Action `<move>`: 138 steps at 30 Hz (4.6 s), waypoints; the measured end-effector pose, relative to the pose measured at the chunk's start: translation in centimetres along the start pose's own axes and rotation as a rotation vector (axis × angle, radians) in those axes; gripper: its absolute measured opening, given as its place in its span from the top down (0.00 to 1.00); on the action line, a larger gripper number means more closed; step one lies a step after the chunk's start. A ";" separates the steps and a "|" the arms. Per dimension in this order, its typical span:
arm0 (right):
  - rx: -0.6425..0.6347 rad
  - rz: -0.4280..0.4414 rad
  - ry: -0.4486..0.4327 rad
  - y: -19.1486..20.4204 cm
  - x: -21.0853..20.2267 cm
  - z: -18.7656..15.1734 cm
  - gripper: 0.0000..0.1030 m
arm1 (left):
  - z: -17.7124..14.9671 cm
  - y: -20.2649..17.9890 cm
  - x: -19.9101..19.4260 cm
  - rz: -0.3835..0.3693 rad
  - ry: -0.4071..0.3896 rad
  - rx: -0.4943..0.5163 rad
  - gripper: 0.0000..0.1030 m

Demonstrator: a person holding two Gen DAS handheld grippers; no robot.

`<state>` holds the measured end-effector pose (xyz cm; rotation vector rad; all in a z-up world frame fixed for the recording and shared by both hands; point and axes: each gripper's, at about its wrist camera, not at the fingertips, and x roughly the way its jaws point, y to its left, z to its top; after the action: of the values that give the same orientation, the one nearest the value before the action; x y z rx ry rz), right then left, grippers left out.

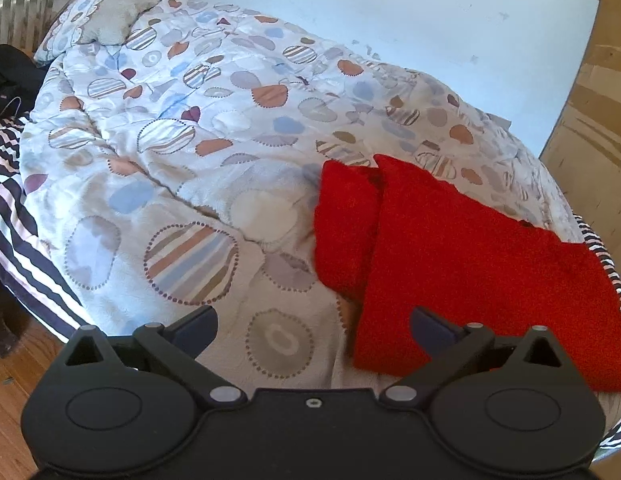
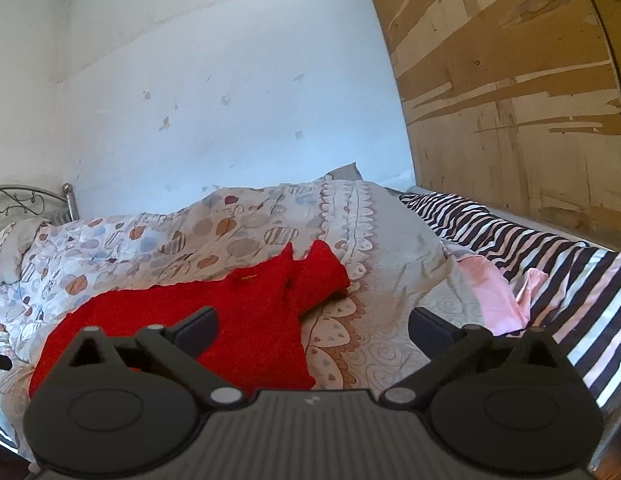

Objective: Fold small clothes

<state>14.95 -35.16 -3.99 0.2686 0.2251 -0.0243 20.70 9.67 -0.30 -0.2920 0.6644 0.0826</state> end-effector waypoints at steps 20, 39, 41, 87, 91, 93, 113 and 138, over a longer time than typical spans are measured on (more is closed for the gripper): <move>0.017 -0.015 0.096 2.1 -0.9 -5.3 0.00 | -6.0 -1.6 -1.5 -0.154 0.055 -0.109 0.01; -0.028 -0.035 0.053 3.5 -1.5 -6.1 0.00 | -7.8 -2.1 -1.3 -0.182 0.098 -0.129 0.01; -0.092 -0.025 -0.003 4.3 -1.2 -5.0 0.00 | -7.5 -2.0 -1.2 -0.203 0.082 -0.159 0.01; -0.406 0.105 -0.092 13.9 8.1 -9.5 0.00 | -5.1 -3.9 5.1 -0.367 0.034 -0.291 0.01; -0.407 0.105 -0.097 13.9 8.0 -9.5 0.00 | -4.5 -3.6 6.5 -0.382 0.030 -0.353 0.01; -0.407 0.105 -0.099 13.9 8.1 -9.5 0.00 | -4.3 -3.0 7.1 -0.399 0.023 -0.411 0.01; -0.409 0.105 -0.105 13.9 7.9 -9.6 0.00 | -4.8 -2.1 8.1 -0.368 -0.046 -0.455 0.01; -0.314 0.157 -0.118 12.7 7.8 -8.5 0.00 | -4.5 -1.5 7.7 -0.314 -0.111 -0.555 0.35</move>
<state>21.38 -20.59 -10.43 -0.0290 0.0876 0.1494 24.28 6.82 -8.10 -0.9158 0.4682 -0.0200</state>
